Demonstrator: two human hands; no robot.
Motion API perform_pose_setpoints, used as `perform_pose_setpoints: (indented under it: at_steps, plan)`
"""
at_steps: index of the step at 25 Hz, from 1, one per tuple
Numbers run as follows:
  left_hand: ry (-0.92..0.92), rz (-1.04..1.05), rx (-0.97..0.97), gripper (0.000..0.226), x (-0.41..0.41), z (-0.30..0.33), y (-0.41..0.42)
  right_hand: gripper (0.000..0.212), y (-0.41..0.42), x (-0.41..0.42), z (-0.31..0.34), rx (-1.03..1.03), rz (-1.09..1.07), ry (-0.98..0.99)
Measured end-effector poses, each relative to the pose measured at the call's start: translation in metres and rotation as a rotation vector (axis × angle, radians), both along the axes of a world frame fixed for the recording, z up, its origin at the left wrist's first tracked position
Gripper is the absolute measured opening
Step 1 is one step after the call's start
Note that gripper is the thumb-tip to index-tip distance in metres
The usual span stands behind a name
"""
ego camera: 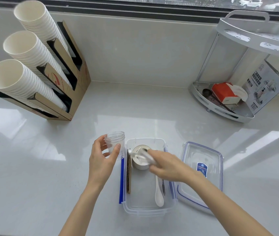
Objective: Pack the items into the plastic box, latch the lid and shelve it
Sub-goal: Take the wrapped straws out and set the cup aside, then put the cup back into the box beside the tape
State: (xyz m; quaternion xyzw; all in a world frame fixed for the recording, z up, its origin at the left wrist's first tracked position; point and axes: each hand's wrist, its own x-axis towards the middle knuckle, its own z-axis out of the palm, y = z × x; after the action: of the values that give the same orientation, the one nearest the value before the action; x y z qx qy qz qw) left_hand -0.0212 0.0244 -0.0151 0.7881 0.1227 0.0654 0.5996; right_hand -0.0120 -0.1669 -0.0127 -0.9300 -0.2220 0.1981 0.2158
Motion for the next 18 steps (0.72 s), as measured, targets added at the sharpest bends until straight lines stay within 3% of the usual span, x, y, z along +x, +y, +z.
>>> perform_pose_setpoints:
  at_steps: [3, 6, 11, 15, 18]
  plan:
    - [0.018, -0.062, 0.006, 0.049, -0.001, 0.001, -0.002, 0.013, -0.003, 0.004, 0.002, 0.344, -0.289, 0.061]
    - [-0.015, -0.213, 0.104, 0.035, -0.006, -0.004, -0.007, 0.027, -0.003, 0.009, 0.006, 0.563, -0.482, 0.058]
    - [-0.034, -0.463, 0.266, 0.030, -0.021, -0.014, -0.021, 0.024, -0.006, 0.010, 0.009, 0.772, -0.631, 0.102]
    - [-0.107, -0.566, 0.669, 0.043, -0.029, -0.029, -0.029, 0.023, -0.005, 0.008, 0.003, 0.793, -0.650, 0.149]
    - [-0.100, -0.612, 0.865, 0.047, -0.035, -0.039, -0.029, 0.022, -0.006, 0.007, 0.000, 0.778, -0.660, 0.150]
